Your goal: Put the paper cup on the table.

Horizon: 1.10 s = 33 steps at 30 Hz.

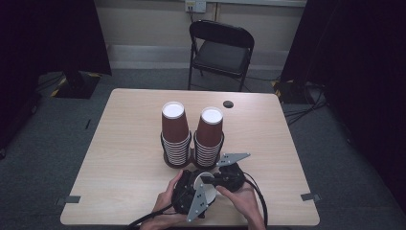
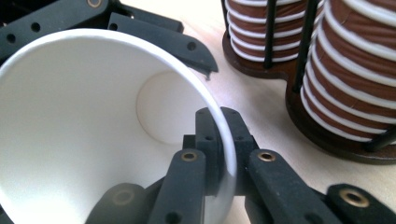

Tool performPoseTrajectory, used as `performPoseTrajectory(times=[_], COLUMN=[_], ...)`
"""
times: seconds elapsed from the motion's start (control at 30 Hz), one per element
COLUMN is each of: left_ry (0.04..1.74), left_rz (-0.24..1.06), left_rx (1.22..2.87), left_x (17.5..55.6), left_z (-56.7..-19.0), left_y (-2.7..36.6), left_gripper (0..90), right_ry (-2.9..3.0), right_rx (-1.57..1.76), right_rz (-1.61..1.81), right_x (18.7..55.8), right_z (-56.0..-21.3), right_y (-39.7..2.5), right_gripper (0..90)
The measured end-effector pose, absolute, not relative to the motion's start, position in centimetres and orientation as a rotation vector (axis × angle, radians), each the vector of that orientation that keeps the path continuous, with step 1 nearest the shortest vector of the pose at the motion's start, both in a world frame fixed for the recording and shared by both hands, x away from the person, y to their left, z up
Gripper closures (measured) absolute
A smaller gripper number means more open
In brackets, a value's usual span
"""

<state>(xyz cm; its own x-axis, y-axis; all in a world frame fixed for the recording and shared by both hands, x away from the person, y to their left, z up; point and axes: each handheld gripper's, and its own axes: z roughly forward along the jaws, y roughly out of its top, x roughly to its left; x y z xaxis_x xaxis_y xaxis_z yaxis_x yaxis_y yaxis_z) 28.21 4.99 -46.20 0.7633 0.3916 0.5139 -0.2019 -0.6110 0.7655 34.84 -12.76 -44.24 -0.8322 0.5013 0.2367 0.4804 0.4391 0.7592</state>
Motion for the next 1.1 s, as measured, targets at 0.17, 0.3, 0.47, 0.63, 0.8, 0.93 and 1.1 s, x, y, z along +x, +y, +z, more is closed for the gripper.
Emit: performPoseTrajectory(times=[0.17,0.3,0.47,0.63,0.8,0.93,1.1], left_ry=[0.183,0.217,0.271,0.295,0.329,0.351,0.403], left_rz=[0.822,0.81,0.77,0.767,0.768,0.763,0.75], left_rx=[2.055,2.029,1.992,1.982,1.968,1.948,1.915], left_x=[28.8,29.0,29.3,29.5,29.9,29.9,30.0], left_z=[-46.2,-46.1,-46.1,-46.1,-46.1,-46.3,-46.3], left_y=[5.4,5.8,6.5,6.9,7.6,8.1,9.1], left_gripper=[8.4,8.4,8.4,8.6,8.6,8.5,8.5], right_ry=[2.628,2.579,2.506,2.406,2.33,2.273,2.223], right_rx=[0.936,0.979,1.023,1.053,1.043,1.038,1.058], right_rz=[1.404,1.432,1.46,1.504,1.575,1.627,1.682], right_x=[35.3,35.3,35.0,34.8,34.5,34.1,33.8], right_z=[-44.6,-44.7,-44.5,-44.4,-44.2,-43.9,-43.8], right_y=[-12.8,-13.1,-13.4,-13.7,-14.0,-14.8,-15.5], right_gripper=[77.6,66.5,53.3,42.4,38.4,36.9,36.8])
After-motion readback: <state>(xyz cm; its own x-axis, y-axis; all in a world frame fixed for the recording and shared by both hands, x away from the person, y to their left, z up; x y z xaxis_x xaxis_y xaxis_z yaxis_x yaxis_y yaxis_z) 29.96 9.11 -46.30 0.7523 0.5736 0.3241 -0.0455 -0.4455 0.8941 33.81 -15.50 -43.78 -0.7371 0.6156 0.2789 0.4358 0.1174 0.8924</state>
